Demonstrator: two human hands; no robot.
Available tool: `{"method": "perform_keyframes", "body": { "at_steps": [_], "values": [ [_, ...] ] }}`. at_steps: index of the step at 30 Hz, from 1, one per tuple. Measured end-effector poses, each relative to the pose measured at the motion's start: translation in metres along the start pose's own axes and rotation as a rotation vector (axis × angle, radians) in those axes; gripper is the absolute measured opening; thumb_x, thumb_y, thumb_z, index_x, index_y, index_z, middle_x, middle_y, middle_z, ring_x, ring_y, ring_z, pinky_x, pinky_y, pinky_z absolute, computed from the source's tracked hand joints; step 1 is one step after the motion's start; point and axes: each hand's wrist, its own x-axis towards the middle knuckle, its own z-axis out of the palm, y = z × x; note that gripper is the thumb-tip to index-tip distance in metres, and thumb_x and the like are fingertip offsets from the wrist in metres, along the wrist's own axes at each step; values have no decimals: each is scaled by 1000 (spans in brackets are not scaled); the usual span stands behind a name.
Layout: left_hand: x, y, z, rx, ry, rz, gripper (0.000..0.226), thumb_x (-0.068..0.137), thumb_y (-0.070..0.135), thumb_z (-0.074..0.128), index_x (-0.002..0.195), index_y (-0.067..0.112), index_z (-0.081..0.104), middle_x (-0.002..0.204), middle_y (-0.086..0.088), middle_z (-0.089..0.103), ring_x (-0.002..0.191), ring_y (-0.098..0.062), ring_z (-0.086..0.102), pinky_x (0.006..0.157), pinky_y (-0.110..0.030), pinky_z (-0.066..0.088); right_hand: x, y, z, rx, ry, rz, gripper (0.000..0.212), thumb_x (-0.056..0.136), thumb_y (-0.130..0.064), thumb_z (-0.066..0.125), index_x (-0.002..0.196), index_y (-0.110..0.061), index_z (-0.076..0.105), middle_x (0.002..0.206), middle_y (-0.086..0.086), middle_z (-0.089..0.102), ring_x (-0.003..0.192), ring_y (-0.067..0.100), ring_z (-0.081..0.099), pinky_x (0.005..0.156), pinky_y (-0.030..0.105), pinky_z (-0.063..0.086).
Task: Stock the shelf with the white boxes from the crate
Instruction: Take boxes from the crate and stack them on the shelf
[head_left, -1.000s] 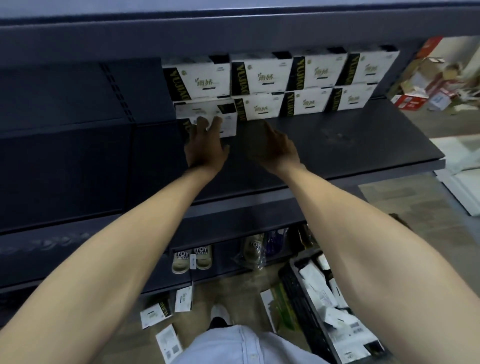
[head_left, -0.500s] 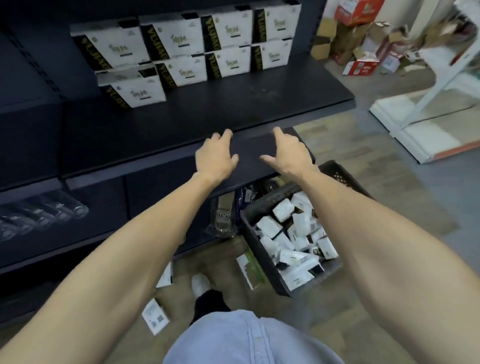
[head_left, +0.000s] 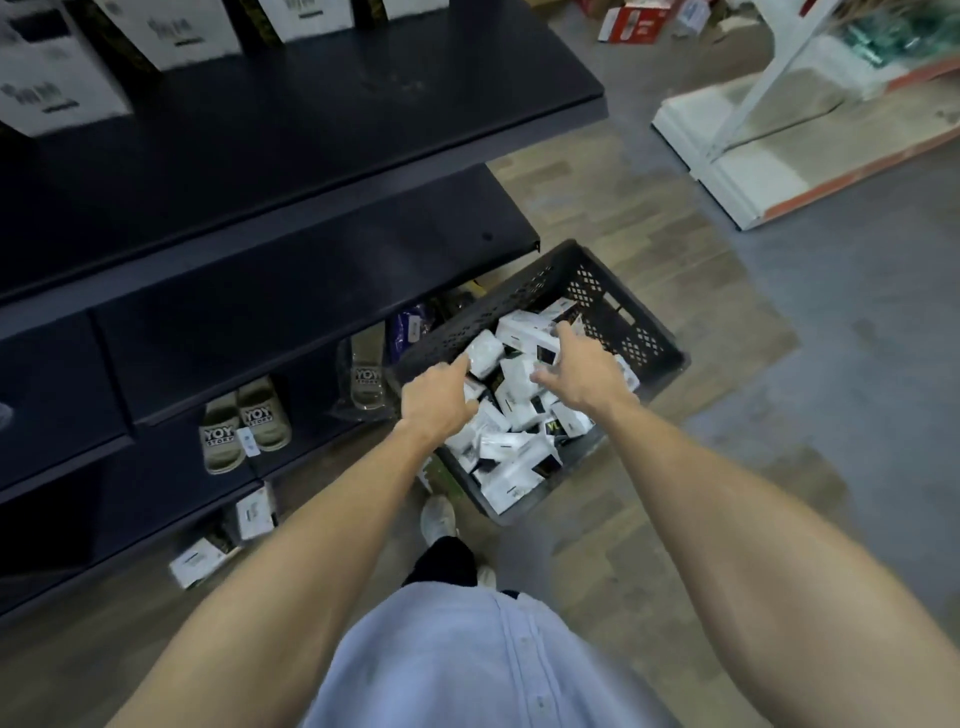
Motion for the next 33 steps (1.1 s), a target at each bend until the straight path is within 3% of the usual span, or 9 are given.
{"method": "perform_keyframes", "body": {
  "at_steps": [6, 9, 14, 19, 28, 33],
  "values": [
    [18, 8, 38, -40, -101, 34, 44, 86, 34, 69, 123, 20, 49, 113, -6, 64, 100, -29, 62, 69, -36, 43, 3, 30, 24, -30, -100, 68, 63, 88, -38, 72, 138, -18, 39, 119, 11, 59, 107, 32, 60, 80, 39, 48],
    [20, 12, 48, -36, -150, 29, 46, 86, 31, 68, 126, 20, 48, 113, -6, 64, 99, -29, 62, 68, -35, 41, 3, 37, 35, -71, -159, 69, 67, 89, -39, 71, 143, -18, 37, 127, 12, 57, 114, 32, 57, 91, 43, 49],
    [15, 17, 72, -51, -224, -8, 47, 85, 33, 69, 124, 20, 47, 114, -7, 62, 102, -30, 61, 69, -35, 42, 12, 48, 52, -130, -248, 52, 63, 88, -38, 72, 139, -21, 41, 125, 11, 57, 111, 30, 59, 96, 44, 48],
    [2, 28, 99, -86, -261, -122, 49, 89, 30, 66, 132, 20, 44, 120, -9, 56, 104, -33, 60, 78, -41, 50, 27, 72, 69, -233, -346, -50, 55, 88, -35, 73, 133, -22, 45, 115, 10, 60, 103, 29, 61, 90, 42, 51],
    [-6, 49, 133, -192, -157, -409, 49, 92, 22, 64, 135, 18, 41, 127, -11, 42, 102, -33, 57, 80, -43, 51, 68, 102, 103, -341, -549, -361, 47, 95, -31, 62, 140, -26, 49, 137, 8, 52, 116, 29, 56, 95, 38, 46],
    [-5, 58, 152, -254, -94, -511, 49, 91, 18, 65, 135, 20, 44, 126, -8, 43, 102, -32, 58, 84, -45, 52, 77, 106, 132, -375, -620, -475, 35, 95, -33, 59, 129, -25, 60, 129, 8, 55, 109, 31, 60, 95, 41, 50]
  ]
}}
